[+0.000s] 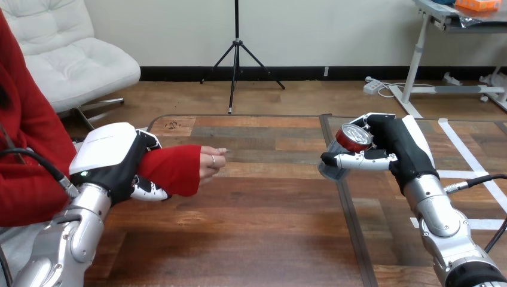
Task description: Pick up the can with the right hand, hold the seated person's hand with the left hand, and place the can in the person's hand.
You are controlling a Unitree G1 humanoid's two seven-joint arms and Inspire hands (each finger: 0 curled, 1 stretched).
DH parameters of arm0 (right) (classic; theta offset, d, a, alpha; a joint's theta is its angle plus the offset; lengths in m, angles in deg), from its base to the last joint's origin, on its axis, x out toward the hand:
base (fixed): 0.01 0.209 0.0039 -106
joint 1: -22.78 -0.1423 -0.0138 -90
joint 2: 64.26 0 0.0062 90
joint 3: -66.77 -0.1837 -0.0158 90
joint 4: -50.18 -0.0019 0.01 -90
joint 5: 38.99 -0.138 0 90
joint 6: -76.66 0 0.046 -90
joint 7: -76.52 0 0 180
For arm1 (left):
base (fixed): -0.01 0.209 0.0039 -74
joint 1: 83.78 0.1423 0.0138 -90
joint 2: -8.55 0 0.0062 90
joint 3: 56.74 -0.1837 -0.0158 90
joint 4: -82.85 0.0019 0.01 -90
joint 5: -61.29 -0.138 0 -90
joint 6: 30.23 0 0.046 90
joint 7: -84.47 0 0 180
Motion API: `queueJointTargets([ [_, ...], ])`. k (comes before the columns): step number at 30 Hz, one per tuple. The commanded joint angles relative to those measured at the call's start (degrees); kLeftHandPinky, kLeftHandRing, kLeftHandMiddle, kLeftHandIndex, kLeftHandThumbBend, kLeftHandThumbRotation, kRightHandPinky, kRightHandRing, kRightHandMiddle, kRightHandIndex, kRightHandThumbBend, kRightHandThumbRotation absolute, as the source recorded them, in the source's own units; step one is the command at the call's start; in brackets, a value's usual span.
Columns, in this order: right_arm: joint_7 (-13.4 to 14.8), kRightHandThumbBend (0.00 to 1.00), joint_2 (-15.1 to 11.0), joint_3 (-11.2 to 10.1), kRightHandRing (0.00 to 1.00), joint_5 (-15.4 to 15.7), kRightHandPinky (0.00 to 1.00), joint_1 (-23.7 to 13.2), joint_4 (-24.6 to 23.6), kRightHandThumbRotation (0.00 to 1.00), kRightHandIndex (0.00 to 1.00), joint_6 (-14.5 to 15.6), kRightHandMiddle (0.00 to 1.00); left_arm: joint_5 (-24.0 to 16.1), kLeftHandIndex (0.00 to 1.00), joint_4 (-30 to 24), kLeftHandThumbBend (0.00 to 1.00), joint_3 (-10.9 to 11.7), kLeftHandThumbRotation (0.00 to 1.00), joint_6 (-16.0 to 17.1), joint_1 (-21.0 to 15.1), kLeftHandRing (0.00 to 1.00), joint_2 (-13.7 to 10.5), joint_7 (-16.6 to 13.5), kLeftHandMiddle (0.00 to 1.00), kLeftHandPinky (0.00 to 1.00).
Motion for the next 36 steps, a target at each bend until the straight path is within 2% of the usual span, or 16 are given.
queueJointTargets([
  [1, 0.15, 0.84, -1.51, -1.37, 0.36, -1.26, 0.32, -6.22, -2.86, 0.00, 0.43, -1.47, 0.41, -0.28, 0.50, -4.37, 0.72, 0.98, 0.00, 0.20, -3.58, 0.44, -1.16, 0.11, 0.49, 0.35],
  [10, 0.34, 0.83, -1.64, -1.24, 0.37, -1.22, 0.32, -6.11, -3.01, 0.00, 0.43, -1.34, 0.42, 0.06, 0.51, -3.96, 0.74, 1.29, 0.00, 0.98, -3.48, 0.44, -1.11, -0.37, 0.50, 0.36],
  [21, -0.13, 0.82, -1.69, -1.45, 0.37, -1.80, 0.32, -6.09, -3.00, 0.00, 0.44, -1.00, 0.42, -0.50, 0.54, -5.01, 0.73, 1.08, 0.00, -0.57, -3.43, 0.48, -1.44, 1.41, 0.53, 0.39],
  [36, 0.01, 0.82, -1.89, -1.44, 0.37, -1.77, 0.32, -6.10, -3.00, 0.00, 0.44, -0.89, 0.42, -0.60, 0.58, -5.67, 0.73, 0.99, 0.01, -1.00, -3.28, 0.51, -1.68, 2.20, 0.56, 0.42],
])
